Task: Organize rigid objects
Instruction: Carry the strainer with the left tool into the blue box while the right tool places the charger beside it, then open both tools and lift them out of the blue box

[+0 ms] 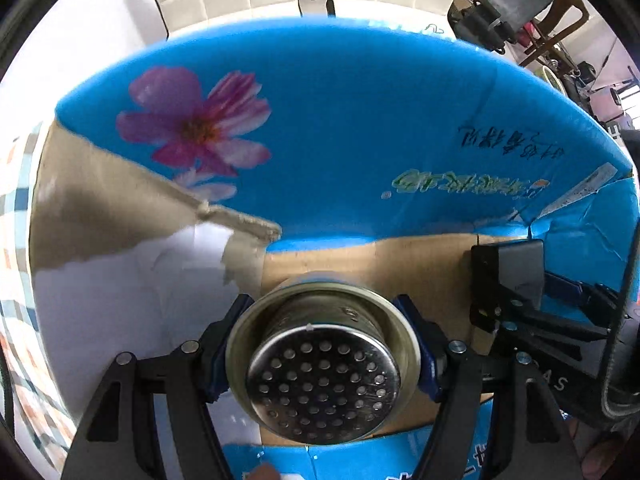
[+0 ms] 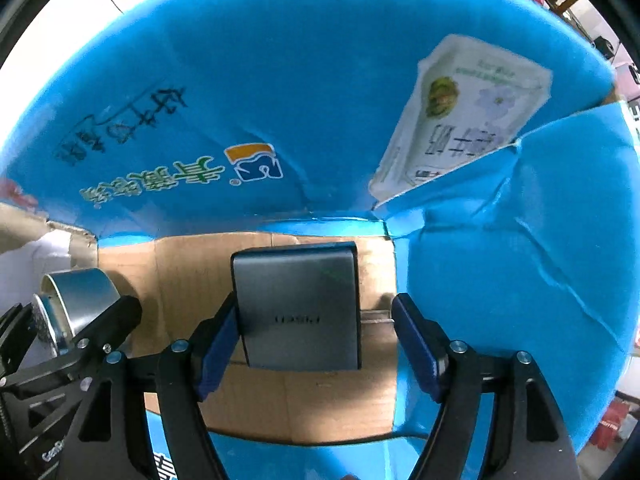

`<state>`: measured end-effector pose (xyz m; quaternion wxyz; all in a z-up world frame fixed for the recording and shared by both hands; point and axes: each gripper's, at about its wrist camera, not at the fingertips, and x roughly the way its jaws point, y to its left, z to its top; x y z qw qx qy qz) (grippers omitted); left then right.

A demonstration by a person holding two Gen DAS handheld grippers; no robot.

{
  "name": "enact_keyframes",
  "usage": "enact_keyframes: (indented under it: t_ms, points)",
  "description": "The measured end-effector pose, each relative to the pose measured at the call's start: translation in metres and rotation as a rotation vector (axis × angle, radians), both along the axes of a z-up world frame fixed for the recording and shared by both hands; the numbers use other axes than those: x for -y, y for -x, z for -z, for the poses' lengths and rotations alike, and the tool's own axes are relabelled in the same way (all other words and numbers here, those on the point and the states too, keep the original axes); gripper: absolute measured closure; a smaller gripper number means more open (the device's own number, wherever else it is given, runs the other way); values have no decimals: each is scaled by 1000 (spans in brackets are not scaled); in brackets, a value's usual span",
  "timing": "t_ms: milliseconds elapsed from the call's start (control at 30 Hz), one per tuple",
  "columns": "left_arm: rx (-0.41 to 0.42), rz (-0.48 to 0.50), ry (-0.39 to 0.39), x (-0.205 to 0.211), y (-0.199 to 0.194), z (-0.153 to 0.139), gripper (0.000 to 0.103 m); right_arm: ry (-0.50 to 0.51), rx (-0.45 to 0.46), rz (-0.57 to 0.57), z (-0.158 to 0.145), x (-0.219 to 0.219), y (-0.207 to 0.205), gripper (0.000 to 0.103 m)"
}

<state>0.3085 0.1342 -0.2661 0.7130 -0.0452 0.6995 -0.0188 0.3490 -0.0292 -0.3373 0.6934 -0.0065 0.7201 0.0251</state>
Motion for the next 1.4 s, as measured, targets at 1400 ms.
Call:
enact_keyframes:
  t_ms: [1400]
  points:
    - [393, -106, -101, 13, 140, -196, 0, -120, 408, -142, -222, 54, 175, 0]
